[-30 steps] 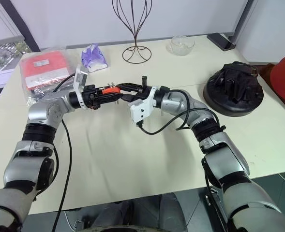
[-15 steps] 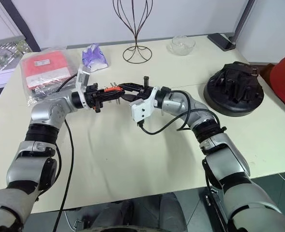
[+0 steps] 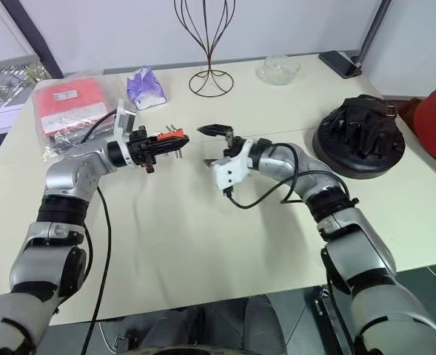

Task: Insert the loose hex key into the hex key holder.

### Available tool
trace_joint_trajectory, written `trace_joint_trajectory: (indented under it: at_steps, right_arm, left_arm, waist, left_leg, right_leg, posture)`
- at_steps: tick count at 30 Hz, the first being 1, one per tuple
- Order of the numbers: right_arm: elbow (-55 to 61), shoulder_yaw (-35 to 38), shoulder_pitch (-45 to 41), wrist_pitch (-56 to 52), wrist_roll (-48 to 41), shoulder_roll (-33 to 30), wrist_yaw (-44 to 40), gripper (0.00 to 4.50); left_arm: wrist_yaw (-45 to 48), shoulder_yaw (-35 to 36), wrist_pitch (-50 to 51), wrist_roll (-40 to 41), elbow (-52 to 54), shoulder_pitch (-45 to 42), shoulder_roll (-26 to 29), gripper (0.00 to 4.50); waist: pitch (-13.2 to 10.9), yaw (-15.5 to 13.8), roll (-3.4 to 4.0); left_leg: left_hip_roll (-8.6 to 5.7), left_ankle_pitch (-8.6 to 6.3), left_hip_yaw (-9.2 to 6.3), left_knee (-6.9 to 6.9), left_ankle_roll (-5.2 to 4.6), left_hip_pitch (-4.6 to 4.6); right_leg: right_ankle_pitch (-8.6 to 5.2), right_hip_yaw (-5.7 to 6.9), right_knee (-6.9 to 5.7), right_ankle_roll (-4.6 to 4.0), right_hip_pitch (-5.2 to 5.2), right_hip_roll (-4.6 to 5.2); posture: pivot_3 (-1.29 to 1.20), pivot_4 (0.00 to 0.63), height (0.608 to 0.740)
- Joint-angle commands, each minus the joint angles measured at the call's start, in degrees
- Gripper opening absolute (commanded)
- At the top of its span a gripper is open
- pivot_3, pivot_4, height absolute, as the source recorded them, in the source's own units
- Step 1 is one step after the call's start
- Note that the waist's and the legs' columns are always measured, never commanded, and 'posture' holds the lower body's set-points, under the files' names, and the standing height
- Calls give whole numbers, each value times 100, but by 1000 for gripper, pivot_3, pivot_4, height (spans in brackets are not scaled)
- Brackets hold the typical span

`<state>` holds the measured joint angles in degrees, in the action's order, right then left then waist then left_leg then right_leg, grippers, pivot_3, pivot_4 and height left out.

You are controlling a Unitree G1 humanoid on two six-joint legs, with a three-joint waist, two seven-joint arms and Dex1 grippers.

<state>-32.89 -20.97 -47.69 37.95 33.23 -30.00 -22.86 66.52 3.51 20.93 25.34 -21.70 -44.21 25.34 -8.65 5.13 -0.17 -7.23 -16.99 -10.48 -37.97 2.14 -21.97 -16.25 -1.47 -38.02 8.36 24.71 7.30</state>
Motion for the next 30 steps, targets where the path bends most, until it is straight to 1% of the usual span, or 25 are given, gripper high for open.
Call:
trace_joint_trajectory:
  at_steps: [1, 2, 3, 4, 5, 7, 9, 12, 16, 19, 24, 27, 30]
  right_arm:
    - [960, 847, 460, -1790, -1379, 391, -472, 4480]
    - [1477, 1225, 631, -3001, -2156, 703, -708, 4480]
    - [1884, 1487, 748, -3902, -2677, 921, -882, 4480]
    - [2337, 1784, 814, -4936, -3126, 1136, -895, 4480]
    - [2695, 2005, 837, -5727, -3413, 1286, -828, 4480]
    - [3343, 2240, 906, -7243, -3635, 1414, -632, 4480]
    - [3837, 2325, 995, -8387, -3750, 1459, -450, 4480]
    - [4308, 2429, 1062, -9540, -3890, 1609, -108, 4480]
    - [4481, 2413, 1148, -10100, -3953, 1690, 174, 4480]
    - [4266, 2383, 1130, -10206, -3940, 1786, 415, 4480]
    - [3754, 2299, 1042, -10091, -3919, 1828, 633, 4480]
    - [3379, 2249, 971, -9934, -3906, 1849, 718, 4480]
    - [2800, 2109, 891, -9492, -3794, 1781, 745, 4480]
  left_arm:
    - [-335, 139, -139, 68, 989, 177, 22, 0]
    - [-422, 121, -149, 57, 1245, 311, 40, 0]
    - [-488, 106, -151, 52, 1425, 405, 55, 0]
    - [-603, 144, -54, 136, 1649, 493, 36, 0]
    - [-721, 193, 72, 239, 1835, 544, 10, 0]
    - [-997, 250, 247, 368, 2198, 646, -58, 0]
    - [-1266, 281, 376, 465, 2469, 767, -126, 0]
    - [-1480, 324, 518, 601, 2755, 973, -123, 0]
    - [-1496, 313, 688, 708, 2980, 1108, 48, 0]
    - [-1254, 232, 833, 731, 3107, 1202, 366, 0]
    - [-889, -88, 810, 504, 3172, 1469, 897, 0]
    - [-823, -207, 678, 363, 3164, 1575, 1017, 0]
    - [-860, -274, 570, 261, 3136, 1637, 1007, 0]
  waist:
    - [0, -13, 0]
    - [0, -11, 0]
    - [0, 27, 1]
    - [0, 35, 1]
    - [0, 34, 1]
    - [0, -13, 1]
    - [0, -121, 1]
    - [1, -203, 1]
    - [1, -270, 1]
    - [1, -263, 1]
    - [1, -255, 2]
    - [1, -261, 2]
    - [1, -252, 2]
  left_leg:
    - [1, 0, 1, -4, 0, -7]
    - [2, 0, 3, -5, 0, -12]
    - [4, 0, 6, -6, 0, -16]
    - [9, 0, 7, -7, 0, -18]
    - [9, 0, 7, -7, 0, -19]
    - [8, 0, 2, -5, 0, -21]
    - [5, -4, 0, -3, -5, -24]
    - [-6, -7, 1, -4, -10, -25]
    - [-15, -7, 8, -8, -10, -27]
    - [-17, -7, 8, -10, -10, -27]
    - [-16, -7, 12, -6, -10, -27]
    - [-16, -7, 11, -6, -10, -27]
    - [-15, -7, 11, -7, -10, -27]
  right_leg:
    - [0, 0, 0, 0, 4, 1]
    - [0, 0, -1, 0, 8, 2]
    - [0, 0, -2, 0, 10, 2]
    - [1, -1, -6, 1, 11, 2]
    - [1, -1, -7, 1, 12, 1]
    - [1, -1, -8, 0, 13, 1]
    - [1, 0, -7, 0, 12, 3]
    - [1, 1, -4, 1, 11, 13]
    - [1, 1, -6, 2, 11, 27]
    - [1, 3, -7, 2, 11, 29]
    - [1, 3, -7, 2, 13, 30]
    - [1, 4, -7, 2, 13, 30]
    - [1, 5, -6, 2, 12, 30]
  posture:
    - [0, 150, 740]
    - [0, 150, 740]
    - [0, 150, 740]
    - [0, 150, 740]
    - [0, 150, 740]
    - [0, 150, 740]
    - [0, 150, 740]
    - [0, 150, 740]
    - [0, 150, 740]
    - [0, 150, 740]
    - [0, 150, 740]
    - [0, 150, 740]
    - [0, 150, 740]
